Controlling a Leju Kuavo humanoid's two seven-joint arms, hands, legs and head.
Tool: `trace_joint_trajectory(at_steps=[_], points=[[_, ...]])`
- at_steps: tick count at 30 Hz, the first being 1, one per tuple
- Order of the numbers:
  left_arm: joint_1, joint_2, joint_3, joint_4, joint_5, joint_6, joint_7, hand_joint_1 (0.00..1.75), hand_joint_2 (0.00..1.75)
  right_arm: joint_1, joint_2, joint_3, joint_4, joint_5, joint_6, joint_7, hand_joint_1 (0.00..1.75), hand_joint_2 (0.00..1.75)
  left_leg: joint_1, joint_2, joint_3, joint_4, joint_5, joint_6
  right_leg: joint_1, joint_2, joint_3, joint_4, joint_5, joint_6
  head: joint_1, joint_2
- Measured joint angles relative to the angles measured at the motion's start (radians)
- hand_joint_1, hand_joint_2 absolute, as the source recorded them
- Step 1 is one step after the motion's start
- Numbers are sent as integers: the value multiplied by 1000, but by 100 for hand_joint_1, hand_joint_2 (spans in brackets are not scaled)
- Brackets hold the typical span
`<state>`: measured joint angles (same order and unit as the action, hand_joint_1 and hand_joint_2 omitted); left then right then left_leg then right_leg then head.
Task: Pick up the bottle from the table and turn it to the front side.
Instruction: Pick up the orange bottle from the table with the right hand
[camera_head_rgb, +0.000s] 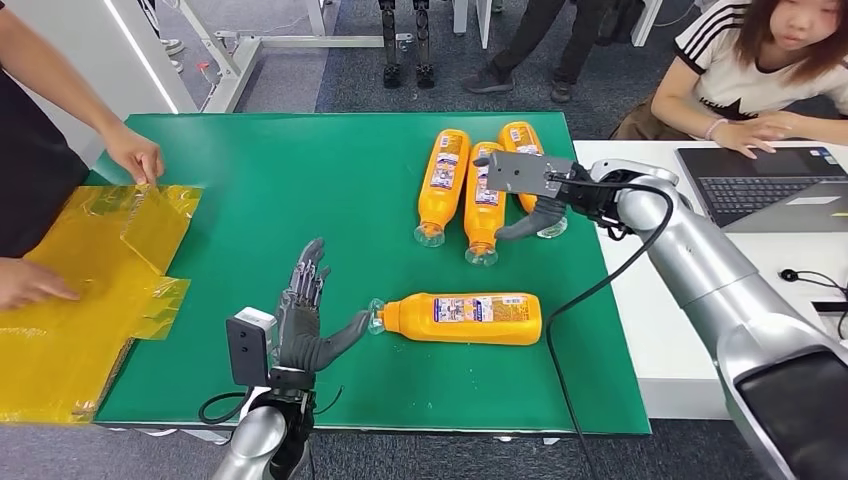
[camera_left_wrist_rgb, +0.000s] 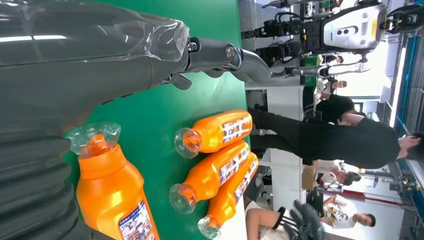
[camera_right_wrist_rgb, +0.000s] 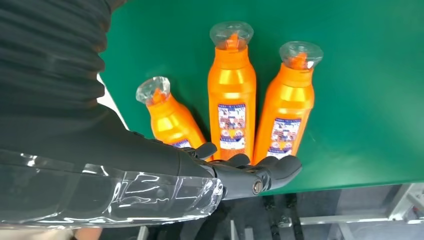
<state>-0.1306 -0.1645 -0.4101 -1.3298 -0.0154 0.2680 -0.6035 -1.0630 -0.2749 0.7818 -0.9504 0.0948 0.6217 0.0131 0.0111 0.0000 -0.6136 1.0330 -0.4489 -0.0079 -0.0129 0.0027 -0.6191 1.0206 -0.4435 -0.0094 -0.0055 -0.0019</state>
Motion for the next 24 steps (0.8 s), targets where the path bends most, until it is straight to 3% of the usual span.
trace_joint_trajectory(at_steps=[5,9,12,17,24], points=[[-2,4,-9,1,2,-3,4,0,175,-54,-24,62,8,-69,61,29,0,175,0,0,0,0,0,0,0,0,0,0,0,0,0,0],[-11,9,-12,1,12,-16,18,0,175,-115,-77,156,-30,-270,153,122,0,175,0,-1,0,0,0,0,0,-1,0,0,0,0,0,0],[-17,12,-13,1,15,-29,34,0,175,-148,-126,247,-82,-381,166,170,0,175,0,-1,0,0,0,0,0,-1,0,0,0,0,0,0],[-26,13,-17,1,15,-38,41,0,175,-157,-169,355,-123,-400,158,173,0,175,0,-1,0,0,0,0,0,-1,0,0,0,0,0,0],[-32,7,-24,1,2,-39,48,0,175,-151,-177,494,-94,-352,110,106,0,175,0,-1,0,0,0,0,0,0,0,0,0,0,0,0]])
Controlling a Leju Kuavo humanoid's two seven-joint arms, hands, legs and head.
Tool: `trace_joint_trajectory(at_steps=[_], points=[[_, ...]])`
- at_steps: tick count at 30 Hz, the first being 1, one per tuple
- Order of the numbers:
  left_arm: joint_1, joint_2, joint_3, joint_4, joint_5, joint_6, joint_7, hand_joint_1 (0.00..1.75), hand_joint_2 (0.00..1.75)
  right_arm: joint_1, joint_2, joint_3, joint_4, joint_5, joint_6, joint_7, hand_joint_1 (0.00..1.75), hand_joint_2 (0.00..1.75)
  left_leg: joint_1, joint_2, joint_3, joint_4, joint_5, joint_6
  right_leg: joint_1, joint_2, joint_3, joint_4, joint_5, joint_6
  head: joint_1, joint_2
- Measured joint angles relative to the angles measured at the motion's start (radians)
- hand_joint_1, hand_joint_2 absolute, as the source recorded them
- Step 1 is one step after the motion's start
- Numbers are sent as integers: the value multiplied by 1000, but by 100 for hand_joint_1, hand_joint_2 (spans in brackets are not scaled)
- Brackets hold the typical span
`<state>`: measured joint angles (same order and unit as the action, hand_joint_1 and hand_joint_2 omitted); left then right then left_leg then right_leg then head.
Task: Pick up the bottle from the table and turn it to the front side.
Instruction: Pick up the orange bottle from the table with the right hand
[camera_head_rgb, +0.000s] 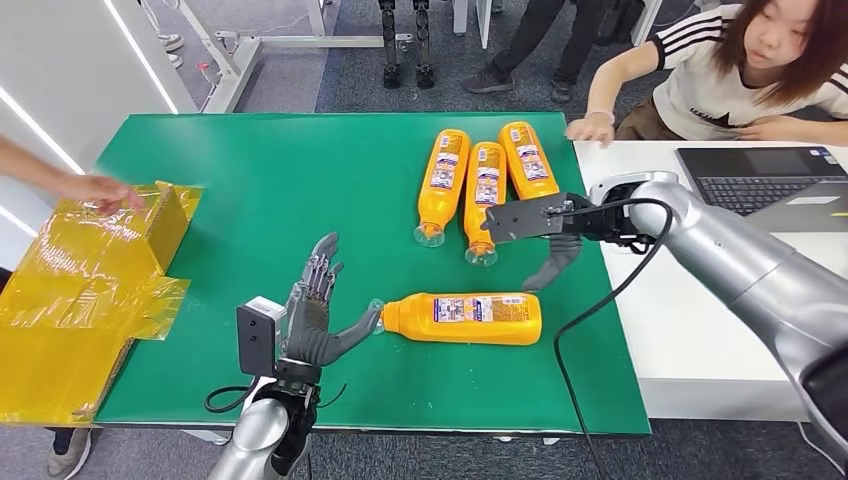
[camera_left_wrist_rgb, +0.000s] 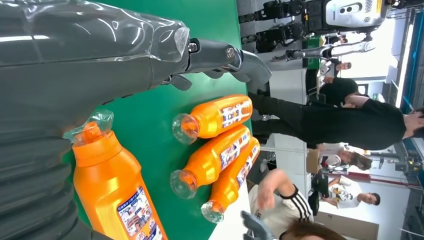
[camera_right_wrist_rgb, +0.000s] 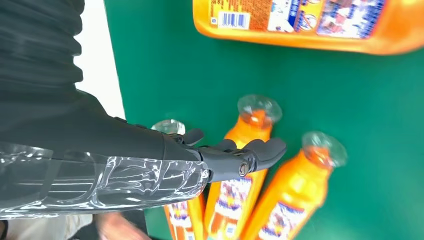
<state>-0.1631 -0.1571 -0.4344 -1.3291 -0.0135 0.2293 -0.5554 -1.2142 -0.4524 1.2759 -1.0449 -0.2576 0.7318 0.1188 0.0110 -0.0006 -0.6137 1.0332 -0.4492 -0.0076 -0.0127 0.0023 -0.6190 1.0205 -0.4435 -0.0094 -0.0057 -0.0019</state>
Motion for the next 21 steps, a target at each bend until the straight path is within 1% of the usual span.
trace_joint_trajectory(at_steps=[4,10,18,21], points=[[0,0,0,0,-2,6,0,0,175,19,3,49,39,23,-16,-31,0,175,0,0,0,0,0,0,0,0,0,0,0,0,0,0],[1,1,0,0,-3,20,-4,0,175,37,17,87,90,52,-18,-71,0,175,0,0,-1,0,0,0,0,0,0,0,0,0,0,0],[9,5,0,0,-8,37,-25,0,175,85,117,128,235,135,-59,-193,0,175,0,0,0,0,0,0,0,0,0,1,0,0,0,0],[20,6,1,0,-11,41,-31,0,175,107,142,136,273,157,-72,-227,0,175,0,-1,0,0,0,0,0,-1,0,1,0,0,0,0]])
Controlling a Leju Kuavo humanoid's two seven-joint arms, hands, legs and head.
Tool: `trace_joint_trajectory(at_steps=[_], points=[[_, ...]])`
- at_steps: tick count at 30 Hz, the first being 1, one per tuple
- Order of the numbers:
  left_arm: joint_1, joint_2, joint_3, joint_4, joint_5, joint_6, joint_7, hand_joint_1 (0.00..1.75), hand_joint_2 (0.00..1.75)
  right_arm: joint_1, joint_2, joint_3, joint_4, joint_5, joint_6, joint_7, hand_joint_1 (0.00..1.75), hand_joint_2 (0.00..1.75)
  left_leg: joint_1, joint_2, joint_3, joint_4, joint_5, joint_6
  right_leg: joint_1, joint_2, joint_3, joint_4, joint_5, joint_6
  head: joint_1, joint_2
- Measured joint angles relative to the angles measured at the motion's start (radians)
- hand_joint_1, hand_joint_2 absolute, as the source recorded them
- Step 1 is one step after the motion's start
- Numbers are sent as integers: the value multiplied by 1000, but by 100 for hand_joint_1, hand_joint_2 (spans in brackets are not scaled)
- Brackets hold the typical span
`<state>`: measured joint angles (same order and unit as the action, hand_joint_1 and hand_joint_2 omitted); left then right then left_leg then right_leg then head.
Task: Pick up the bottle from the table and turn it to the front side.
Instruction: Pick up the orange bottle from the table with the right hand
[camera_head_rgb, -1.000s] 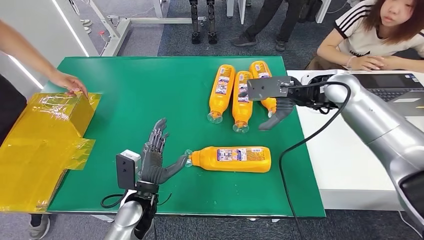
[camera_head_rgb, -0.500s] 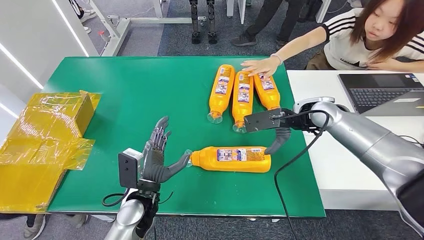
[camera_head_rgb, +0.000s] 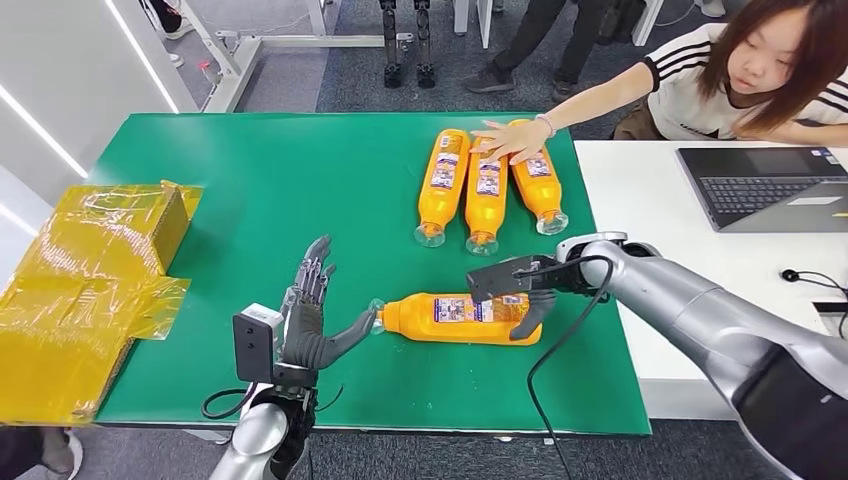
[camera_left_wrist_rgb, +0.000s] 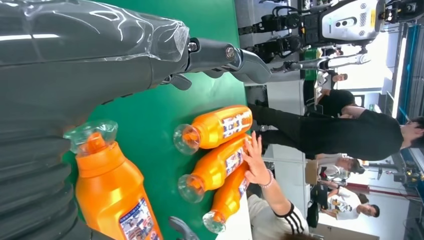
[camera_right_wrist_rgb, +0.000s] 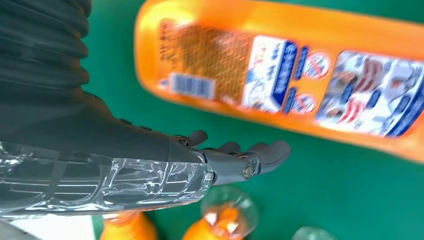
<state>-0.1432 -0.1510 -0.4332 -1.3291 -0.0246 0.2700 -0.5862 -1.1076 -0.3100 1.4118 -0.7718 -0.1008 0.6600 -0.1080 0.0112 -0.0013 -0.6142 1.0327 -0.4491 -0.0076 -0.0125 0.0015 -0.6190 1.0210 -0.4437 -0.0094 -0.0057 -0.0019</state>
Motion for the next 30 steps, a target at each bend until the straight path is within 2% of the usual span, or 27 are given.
trace_joint_trajectory(at_steps=[16,20,24,30], points=[[18,1,14,-1,-3,8,-10,0,175,54,101,5,89,61,-77,-34,0,175,0,0,0,0,0,0,0,0,0,0,0,0,0,0],[26,2,14,-2,-8,11,-13,0,175,66,115,6,97,180,-158,-39,0,175,0,0,0,0,0,0,0,0,0,0,0,0,0,0],[63,9,17,-18,-12,22,-19,0,175,87,89,11,36,377,-266,-9,0,175,0,0,0,0,0,0,0,0,0,0,0,0,0,0],[100,12,24,-46,-29,24,-19,0,175,141,65,14,-42,603,-362,43,0,175,0,0,0,0,0,0,0,0,0,-1,-1,1,0,0]])
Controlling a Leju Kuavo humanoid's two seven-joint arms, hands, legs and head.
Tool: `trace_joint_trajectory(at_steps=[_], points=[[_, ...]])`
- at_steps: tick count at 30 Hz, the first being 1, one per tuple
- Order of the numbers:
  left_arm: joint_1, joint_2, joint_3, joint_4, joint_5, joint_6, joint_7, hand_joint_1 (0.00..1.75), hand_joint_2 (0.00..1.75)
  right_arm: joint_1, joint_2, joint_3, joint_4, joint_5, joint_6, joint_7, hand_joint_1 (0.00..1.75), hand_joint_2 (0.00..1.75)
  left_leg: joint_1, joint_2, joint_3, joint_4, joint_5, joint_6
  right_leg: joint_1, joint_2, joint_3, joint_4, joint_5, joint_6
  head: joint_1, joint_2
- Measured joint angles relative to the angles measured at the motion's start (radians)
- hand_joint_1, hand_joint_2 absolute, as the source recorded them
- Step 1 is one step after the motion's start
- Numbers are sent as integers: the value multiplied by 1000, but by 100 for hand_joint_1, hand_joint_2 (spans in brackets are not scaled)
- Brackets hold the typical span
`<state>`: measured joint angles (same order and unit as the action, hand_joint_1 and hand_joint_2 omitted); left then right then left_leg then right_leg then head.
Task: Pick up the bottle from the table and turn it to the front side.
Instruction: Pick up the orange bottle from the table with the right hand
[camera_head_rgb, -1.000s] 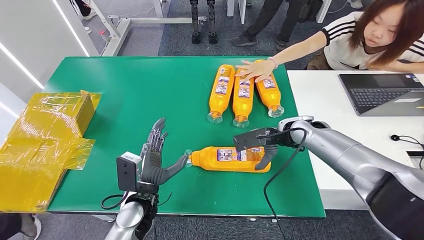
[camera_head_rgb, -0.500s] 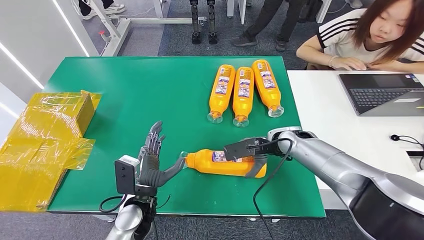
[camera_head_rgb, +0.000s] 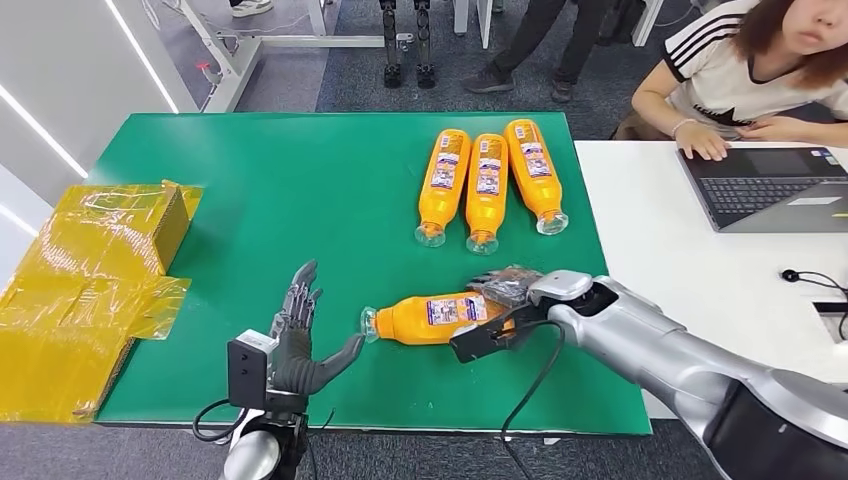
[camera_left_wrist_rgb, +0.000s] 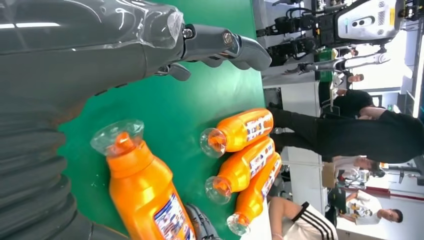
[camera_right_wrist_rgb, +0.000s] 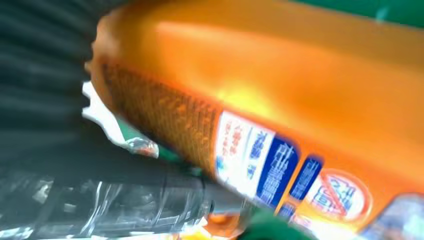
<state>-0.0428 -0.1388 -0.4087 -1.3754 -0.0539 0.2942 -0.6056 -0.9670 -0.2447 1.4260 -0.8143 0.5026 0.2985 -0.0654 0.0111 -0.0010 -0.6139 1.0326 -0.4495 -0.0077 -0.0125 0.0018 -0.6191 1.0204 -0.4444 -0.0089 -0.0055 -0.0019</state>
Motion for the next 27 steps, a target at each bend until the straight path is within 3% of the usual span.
trace_joint_trajectory(at_steps=[5,21,22,26,27], points=[[3,0,4,-7,-8,-7,7,0,175,34,-16,-10,-49,98,-27,25,3,175,0,1,2,0,0,0,0,1,1,0,0,0,0,0],[3,0,9,-8,-9,-8,8,0,175,68,-39,-48,-105,117,-18,28,7,175,0,1,3,0,0,0,0,1,2,0,0,0,0,0],[3,0,9,-8,-9,-8,8,0,175,69,-40,-48,-106,117,-17,28,18,175,0,1,3,0,0,0,0,1,2,0,0,0,0,0],[3,0,9,-8,-9,-8,8,0,175,71,-41,-50,-110,117,-14,26,152,175,0,1,3,0,0,0,0,1,2,0,0,0,0,0],[3,0,9,-8,-9,-9,8,0,175,71,-42,-51,-111,117,-10,25,163,175,0,1,3,0,0,0,0,1,2,0,0,0,0,0]])
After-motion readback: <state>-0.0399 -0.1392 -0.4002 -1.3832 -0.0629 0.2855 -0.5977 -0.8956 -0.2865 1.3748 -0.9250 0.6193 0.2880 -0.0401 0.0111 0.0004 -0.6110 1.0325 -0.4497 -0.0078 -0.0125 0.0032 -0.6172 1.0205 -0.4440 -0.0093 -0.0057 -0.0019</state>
